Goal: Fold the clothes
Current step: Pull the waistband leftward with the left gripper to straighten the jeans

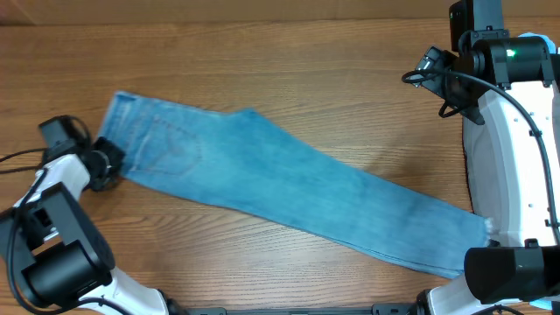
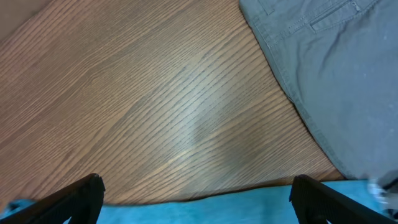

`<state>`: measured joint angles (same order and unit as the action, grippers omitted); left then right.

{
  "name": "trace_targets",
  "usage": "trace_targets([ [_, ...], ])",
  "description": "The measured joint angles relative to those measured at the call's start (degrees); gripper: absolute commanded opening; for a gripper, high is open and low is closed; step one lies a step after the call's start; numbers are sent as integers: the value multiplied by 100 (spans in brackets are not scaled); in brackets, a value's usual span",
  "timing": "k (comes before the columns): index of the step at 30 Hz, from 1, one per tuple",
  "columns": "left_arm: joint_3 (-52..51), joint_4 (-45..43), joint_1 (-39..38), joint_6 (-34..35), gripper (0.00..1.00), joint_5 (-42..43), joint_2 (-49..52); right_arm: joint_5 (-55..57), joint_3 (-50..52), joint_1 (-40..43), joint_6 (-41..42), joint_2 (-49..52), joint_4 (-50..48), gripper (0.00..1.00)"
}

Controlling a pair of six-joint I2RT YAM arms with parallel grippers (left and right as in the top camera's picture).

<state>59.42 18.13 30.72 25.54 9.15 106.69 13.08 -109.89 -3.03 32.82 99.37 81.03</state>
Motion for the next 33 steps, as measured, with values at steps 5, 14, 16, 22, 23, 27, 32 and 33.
trace_targets([
  [5,20,-203,1115,138,4,-387,33,2,0,0,-2,0,0,100],
  [14,31,-160,1711,385,72,-787,33,0,0,0,-2,0,0,100],
  [16,44,-225,1762,457,72,-765,48,0,0,0,-2,0,0,100],
  [22,133,-155,1764,455,88,-400,48,2,0,0,-2,0,4,100],
  [23,195,0,1735,457,88,-350,48,2,0,0,-2,0,-2,100],
  [27,402,638,1731,457,91,-260,52,0,0,0,-2,0,0,100],
  [32,885,1711,1731,579,93,-219,122,0,0,0,-2,0,-2,100],
  [33,1021,1886,1727,614,93,-201,122,2,0,0,-2,0,0,100],
])
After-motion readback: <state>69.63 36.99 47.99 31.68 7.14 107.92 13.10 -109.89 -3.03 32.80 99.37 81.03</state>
